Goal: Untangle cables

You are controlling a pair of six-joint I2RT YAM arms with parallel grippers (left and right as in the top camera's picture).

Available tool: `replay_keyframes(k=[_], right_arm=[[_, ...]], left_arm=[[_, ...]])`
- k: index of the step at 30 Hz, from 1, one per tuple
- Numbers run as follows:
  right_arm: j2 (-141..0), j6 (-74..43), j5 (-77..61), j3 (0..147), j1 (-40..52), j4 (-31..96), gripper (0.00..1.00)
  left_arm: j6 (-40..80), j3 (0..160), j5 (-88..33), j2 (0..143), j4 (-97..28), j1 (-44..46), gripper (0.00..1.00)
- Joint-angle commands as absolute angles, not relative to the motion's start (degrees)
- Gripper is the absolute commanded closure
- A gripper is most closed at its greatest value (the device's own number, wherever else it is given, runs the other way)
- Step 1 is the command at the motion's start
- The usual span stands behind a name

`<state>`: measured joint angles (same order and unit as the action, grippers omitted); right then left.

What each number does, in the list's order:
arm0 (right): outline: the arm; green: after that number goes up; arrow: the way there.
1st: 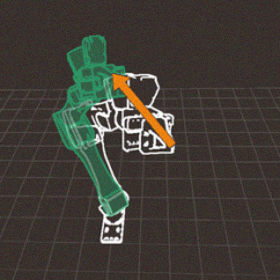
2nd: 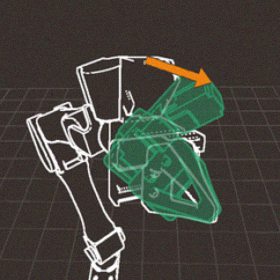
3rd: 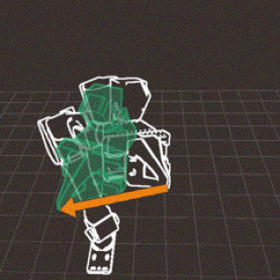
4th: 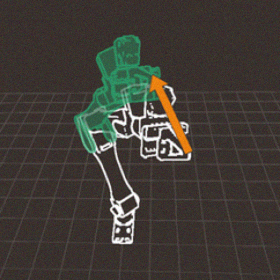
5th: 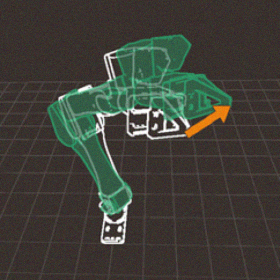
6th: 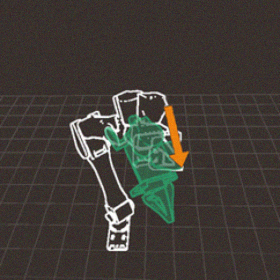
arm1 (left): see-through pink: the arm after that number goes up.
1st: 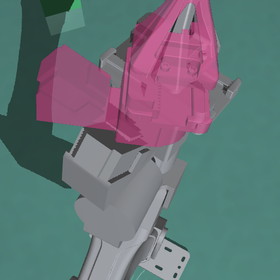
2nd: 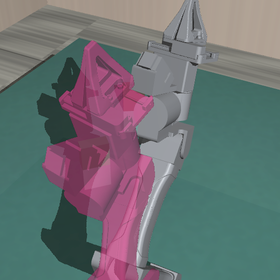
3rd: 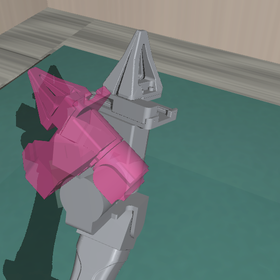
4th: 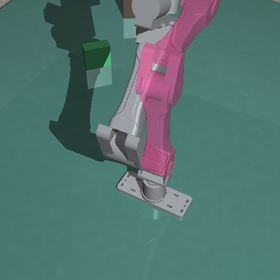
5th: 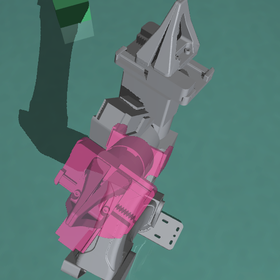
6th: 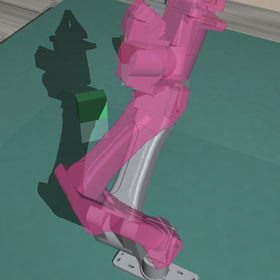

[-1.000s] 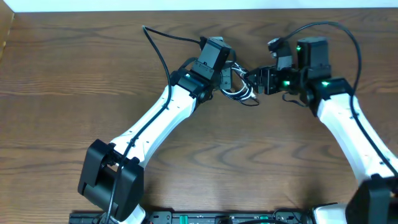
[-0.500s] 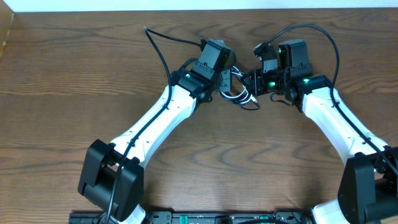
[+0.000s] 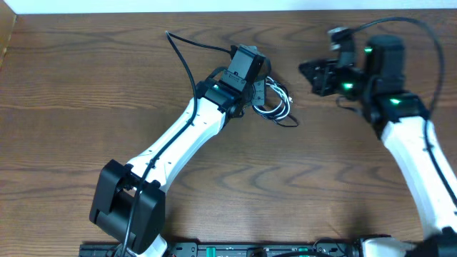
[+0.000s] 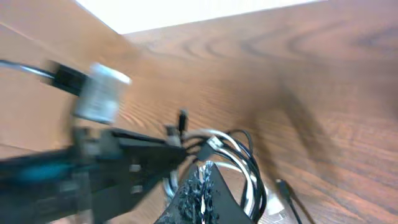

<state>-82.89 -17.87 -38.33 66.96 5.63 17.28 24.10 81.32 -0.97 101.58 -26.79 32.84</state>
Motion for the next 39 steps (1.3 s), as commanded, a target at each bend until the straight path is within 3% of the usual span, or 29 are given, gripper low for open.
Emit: replay_keyframes(k=[1,9,18,21,28,33,39], right_arm=[[-79.8,-22.4,-47.5,67.8,-0.1,17.5,0.99],[-80.8,-20.5,-44.0,67.8,-5.7,23.2,0.99],[-88.4,-9.5,-43.7,67.8,2.0,24.9,0.48],[-92.5,-5.3,-47.0,67.8,4.2,24.6,0.41],[-102.5,-2.5,-66.4,67.8,7.0,17.6,0.48],[-103.2,-2.5,-68.1,67.8,7.0,15.8,0.55],[-103.2,-2.7,-75.7,67.8,6.8,13.7,0.82]], left_arm=[[23.6,81.8,-0.4,101.8,-26.8,32.7,0.92],[23.6,81.8,-0.4,101.8,-26.8,32.7,0.92],[23.6,81.8,-1.0,101.8,-27.0,32.7,0.92],[23.6,81.8,-0.9,101.8,-27.2,32.8,0.92],[23.6,81.8,-0.9,101.8,-27.3,32.8,0.92],[23.6,81.8,-0.9,101.8,-27.3,32.7,0.92],[23.6,81.8,-0.9,101.8,-27.3,32.7,0.92]])
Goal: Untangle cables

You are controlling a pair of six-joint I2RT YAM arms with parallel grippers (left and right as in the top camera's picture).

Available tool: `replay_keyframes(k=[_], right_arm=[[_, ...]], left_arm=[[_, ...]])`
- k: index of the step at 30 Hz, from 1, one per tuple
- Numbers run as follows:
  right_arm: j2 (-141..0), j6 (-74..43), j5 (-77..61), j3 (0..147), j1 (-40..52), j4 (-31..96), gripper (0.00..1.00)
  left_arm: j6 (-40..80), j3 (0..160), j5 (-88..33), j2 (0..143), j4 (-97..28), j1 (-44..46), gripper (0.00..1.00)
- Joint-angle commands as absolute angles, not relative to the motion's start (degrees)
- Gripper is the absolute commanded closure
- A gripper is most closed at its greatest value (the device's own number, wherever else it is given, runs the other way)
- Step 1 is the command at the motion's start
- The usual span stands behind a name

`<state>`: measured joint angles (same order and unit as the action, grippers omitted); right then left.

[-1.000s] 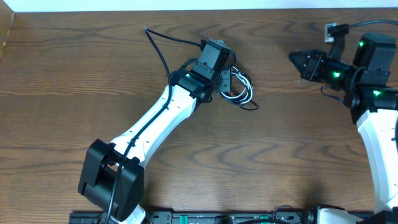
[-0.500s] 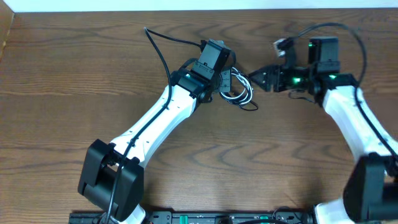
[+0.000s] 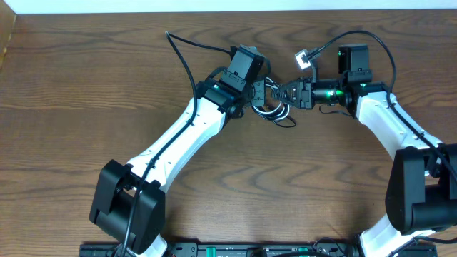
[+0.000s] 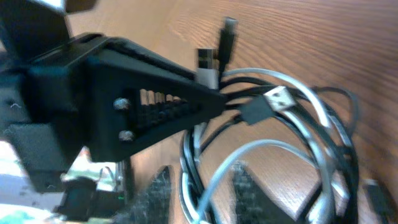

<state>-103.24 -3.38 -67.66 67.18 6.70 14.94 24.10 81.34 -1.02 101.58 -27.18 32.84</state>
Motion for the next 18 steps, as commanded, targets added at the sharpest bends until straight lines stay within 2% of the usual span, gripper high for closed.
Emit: replay_keyframes(k=[1,3,4,8,14,18], right_arm=[[-103.2,-3.0,-77.9,67.8,6.7,12.7,0.86],[-103.2,-5.3,-81.5,67.8,6.4,9.9,0.97],[-103.2,-7.8,-83.7,67.8,6.0,7.4,0.99],[-103.2,-15.8,-89.2,67.8,4.0,-1.8,0.99],[-103.2,-35.8,-89.5,67.8,-2.8,-18.4,0.99],[-103.2,-41.1,-87.2,67.8,-6.9,-20.9,0.99]], left_arm=[[23.6,81.8,-0.9,101.8,-27.3,32.7,0.92],[23.6,81.8,-0.9,101.8,-27.2,32.7,0.92],[23.6,81.8,-0.9,101.8,-27.2,32.7,0.92],[23.7,81.8,-0.9,101.8,-27.3,32.7,0.92],[23.9,81.8,-0.9,101.8,-27.5,32.7,0.92],[23.9,81.8,-0.9,101.8,-27.5,32.7,0.92]])
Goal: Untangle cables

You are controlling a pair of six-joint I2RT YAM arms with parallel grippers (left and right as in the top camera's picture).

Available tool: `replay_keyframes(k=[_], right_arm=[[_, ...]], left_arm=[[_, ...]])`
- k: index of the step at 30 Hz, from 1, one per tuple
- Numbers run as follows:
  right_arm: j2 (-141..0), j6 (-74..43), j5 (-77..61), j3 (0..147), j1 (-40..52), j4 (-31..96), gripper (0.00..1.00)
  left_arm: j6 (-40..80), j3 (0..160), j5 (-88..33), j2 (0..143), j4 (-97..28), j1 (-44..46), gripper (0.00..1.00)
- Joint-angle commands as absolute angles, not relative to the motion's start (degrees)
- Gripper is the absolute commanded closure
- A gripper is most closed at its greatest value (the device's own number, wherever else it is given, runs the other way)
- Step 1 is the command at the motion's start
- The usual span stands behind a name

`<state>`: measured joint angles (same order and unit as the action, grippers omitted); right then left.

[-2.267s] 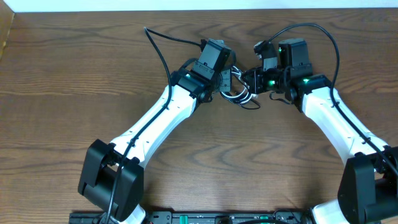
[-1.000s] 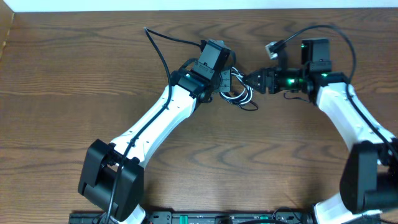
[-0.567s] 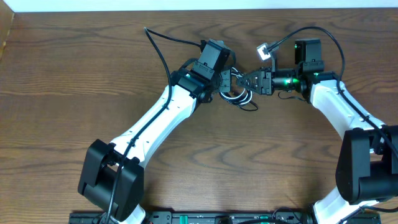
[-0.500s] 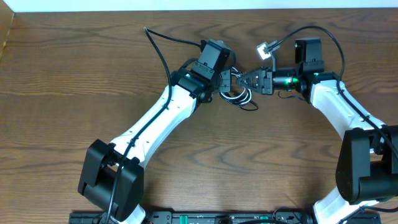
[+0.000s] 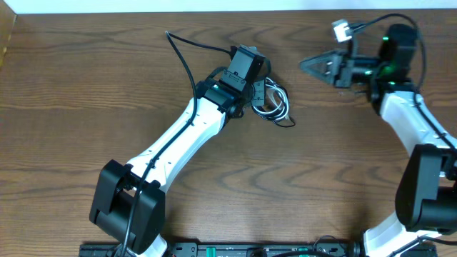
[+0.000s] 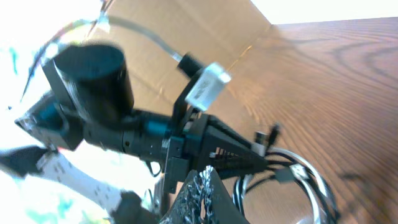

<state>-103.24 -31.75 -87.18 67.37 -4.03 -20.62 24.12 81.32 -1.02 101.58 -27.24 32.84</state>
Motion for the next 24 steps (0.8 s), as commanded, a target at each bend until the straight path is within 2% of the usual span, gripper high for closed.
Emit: replay_keyframes(k=[1,5,10,12,17,20,24], right_arm=[[-103.2,-41.1,-86.5,67.8,-7.7,-20.6,0.99],[-103.2,-41.1,-82.3,67.8,-10.2,-16.9,0.99],[-103.2,-39.9,-79.5,67.8,-9.4,-15.6,0.98],[-103.2,-38.9,-78.7,67.8,-8.4,-15.3,0.88],[-103.2,-34.5,-71.4,67.8,-4.2,-10.8,0.72],[-103.2,-31.9,-67.7,67.8,-1.8,-8.3,0.68],[-102.9,-28.8,-64.7,67.8,1.0,-5.7,0.68]], left_arm=[[23.8,81.8,-0.9,101.8,-27.4,32.7,0.92],[23.5,81.8,-0.9,101.8,-27.4,32.7,0.92],[15.5,81.8,-0.9,101.4,-27.2,32.7,0.93],[11.7,81.9,-0.9,100.5,-27.2,32.7,0.92],[5.6,82.0,-0.9,96.3,-27.2,32.7,0.93],[5.4,82.0,-2.1,94.5,-27.2,32.7,0.93],[0.6,82.0,-9.3,93.2,-27.2,32.7,0.93]])
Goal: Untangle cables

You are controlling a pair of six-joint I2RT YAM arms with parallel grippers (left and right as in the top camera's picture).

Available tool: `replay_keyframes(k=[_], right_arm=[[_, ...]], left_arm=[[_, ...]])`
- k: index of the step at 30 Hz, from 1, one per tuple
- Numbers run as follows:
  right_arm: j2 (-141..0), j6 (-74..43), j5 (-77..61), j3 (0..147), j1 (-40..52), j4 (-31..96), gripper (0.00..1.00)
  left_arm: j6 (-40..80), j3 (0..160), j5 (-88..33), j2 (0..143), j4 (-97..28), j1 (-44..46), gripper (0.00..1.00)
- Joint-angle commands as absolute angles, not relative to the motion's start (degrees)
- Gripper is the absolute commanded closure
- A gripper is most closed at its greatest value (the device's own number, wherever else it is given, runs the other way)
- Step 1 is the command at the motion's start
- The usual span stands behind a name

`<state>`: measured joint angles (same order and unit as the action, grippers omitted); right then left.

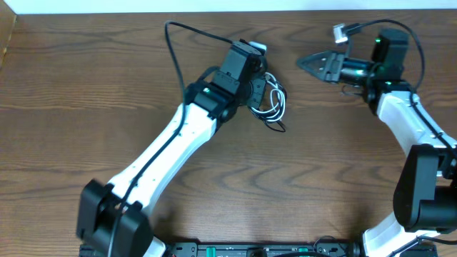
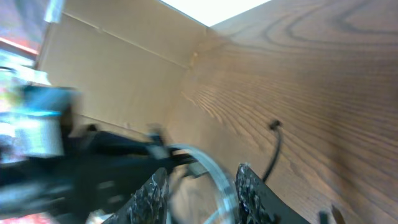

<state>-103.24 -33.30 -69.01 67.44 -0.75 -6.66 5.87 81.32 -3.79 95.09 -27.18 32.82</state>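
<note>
A tangle of white and black cables (image 1: pixel 274 104) lies at the table's far middle. My left gripper (image 1: pixel 255 84) is at its left edge, apparently shut on the strands. My right gripper (image 1: pixel 308 63) hovers to the right of the tangle, clear of it, pointing left. In the right wrist view the right gripper (image 2: pixel 202 194) is open, with both textured fingertips (image 2: pixel 249 190) well apart. A blurred white cable loop (image 2: pixel 217 177) shows beyond the gap, and a thin black cable end (image 2: pixel 273 144) lies on the wood.
The brown wooden table (image 1: pixel 321 178) fills the overhead view. A cardboard box edge (image 1: pixel 6 36) stands at the far left, also seen as a cardboard wall (image 2: pixel 118 74). The left arm's own black cable (image 1: pixel 175 50) arcs over the table behind the left arm.
My right gripper was shut with its tips together and now stands open, in about the same place. The left arm has shifted, and its gripper and the tangle sit slightly further back.
My right gripper first hovered to the right of the tangle, which the left gripper held. Then it was open right at the cables beside the left fingers. It then stood back to the right, shut on nothing, and is now open there.
</note>
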Motion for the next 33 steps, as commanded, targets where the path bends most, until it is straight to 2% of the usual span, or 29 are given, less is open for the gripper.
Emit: replay_keyframes(k=[1,6,12,15,21,24,33], right_arm=[[-102.8,-28.1,-64.3,67.8,1.5,-5.2,0.69],[-101.0,-23.5,-60.0,67.9,3.2,0.8,0.72],[-96.7,-16.8,-49.5,67.9,3.5,11.5,0.69],[-94.2,-14.4,-47.0,67.9,3.5,14.9,0.67],[-92.1,-12.6,-47.1,67.9,5.6,16.3,0.61],[-92.3,-12.6,-45.6,67.9,9.6,16.6,0.61],[-92.4,-13.3,-29.5,67.9,18.3,17.8,0.61]], left_arm=[[-1.1,82.0,-10.6,93.2,-27.2,32.7,0.93],[-9.5,82.0,-10.1,93.2,-27.2,32.7,0.93],[-10.9,82.0,3.0,93.2,-25.8,32.7,0.93],[-10.9,82.0,5.7,93.3,-25.4,32.7,0.92],[-10.9,82.0,6.2,94.3,-24.6,32.7,0.92],[-10.2,82.0,10.5,95.1,-24.6,32.7,0.93],[-9.8,82.0,16.0,95.2,-24.4,32.7,0.93]])
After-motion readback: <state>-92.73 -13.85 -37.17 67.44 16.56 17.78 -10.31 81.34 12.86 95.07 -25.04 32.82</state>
